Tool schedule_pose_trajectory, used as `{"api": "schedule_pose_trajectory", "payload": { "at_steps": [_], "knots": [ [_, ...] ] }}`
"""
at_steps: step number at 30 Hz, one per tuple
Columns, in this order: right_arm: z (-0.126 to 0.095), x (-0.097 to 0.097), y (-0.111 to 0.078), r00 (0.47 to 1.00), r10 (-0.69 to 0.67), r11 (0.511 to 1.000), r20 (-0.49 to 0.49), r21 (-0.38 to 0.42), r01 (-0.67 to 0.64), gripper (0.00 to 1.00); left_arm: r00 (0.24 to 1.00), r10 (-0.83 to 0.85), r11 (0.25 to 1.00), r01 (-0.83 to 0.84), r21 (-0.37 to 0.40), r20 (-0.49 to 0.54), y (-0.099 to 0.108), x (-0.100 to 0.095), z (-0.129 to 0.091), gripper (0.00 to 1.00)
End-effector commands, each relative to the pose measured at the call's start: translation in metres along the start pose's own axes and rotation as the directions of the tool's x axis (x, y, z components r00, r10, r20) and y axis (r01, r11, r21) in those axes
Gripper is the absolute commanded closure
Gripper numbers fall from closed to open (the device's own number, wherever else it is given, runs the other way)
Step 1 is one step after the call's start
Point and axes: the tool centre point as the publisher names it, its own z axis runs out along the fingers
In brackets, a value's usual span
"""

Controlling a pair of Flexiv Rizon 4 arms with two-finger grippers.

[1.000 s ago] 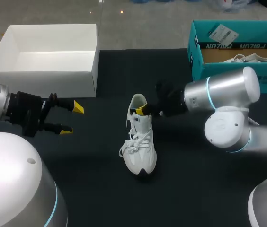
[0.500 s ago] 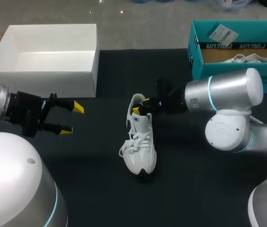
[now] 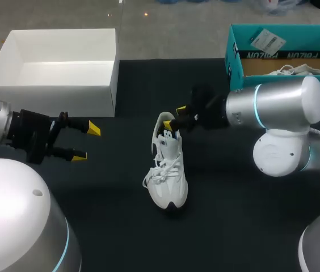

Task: Take the shoe out of the shoebox, open the shoe tongue, remove and reinsert the insole, then place the shoe into the shoebox

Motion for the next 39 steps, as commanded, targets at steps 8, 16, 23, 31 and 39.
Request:
{"api": "schedule_pose_trajectory", "payload": {
  "at_steps": [8,16,23,31,39],
  "knots": [
    [-0.014,0.008,0.011,0.971,0.095,0.968,0.221,0.206,-0.141,1.0,1.0,0.0,1.0,0.0,-0.001,-0.005,-0.001,-0.001,0.0,0.0],
    [-0.014,0.008,0.011,0.971,0.095,0.968,0.221,0.206,-0.141,1.0,1.0,0.0,1.0,0.0,-0.001,-0.005,-0.001,-0.001,0.0,0.0],
    [-0.014,0.014,0.019,0.941,0.102,0.942,0.324,0.272,-0.196,1.0,1.0,0.0,1.0,0.0,-0.001,-0.005,-0.001,-0.001,0.0,0.0],
    [-0.013,0.023,0.029,0.723,0.096,0.848,0.684,0.325,-0.419,1.0,1.0,0.0,1.0,0.0,-0.001,-0.005,-0.001,-0.001,0.0,0.0],
    [-0.012,0.017,0.014,0.625,0.019,0.814,0.781,0.351,-0.463,1.0,1.0,0.0,1.0,0.0,-0.001,-0.005,-0.001,-0.001,0.0,0.0]
  ]
}}
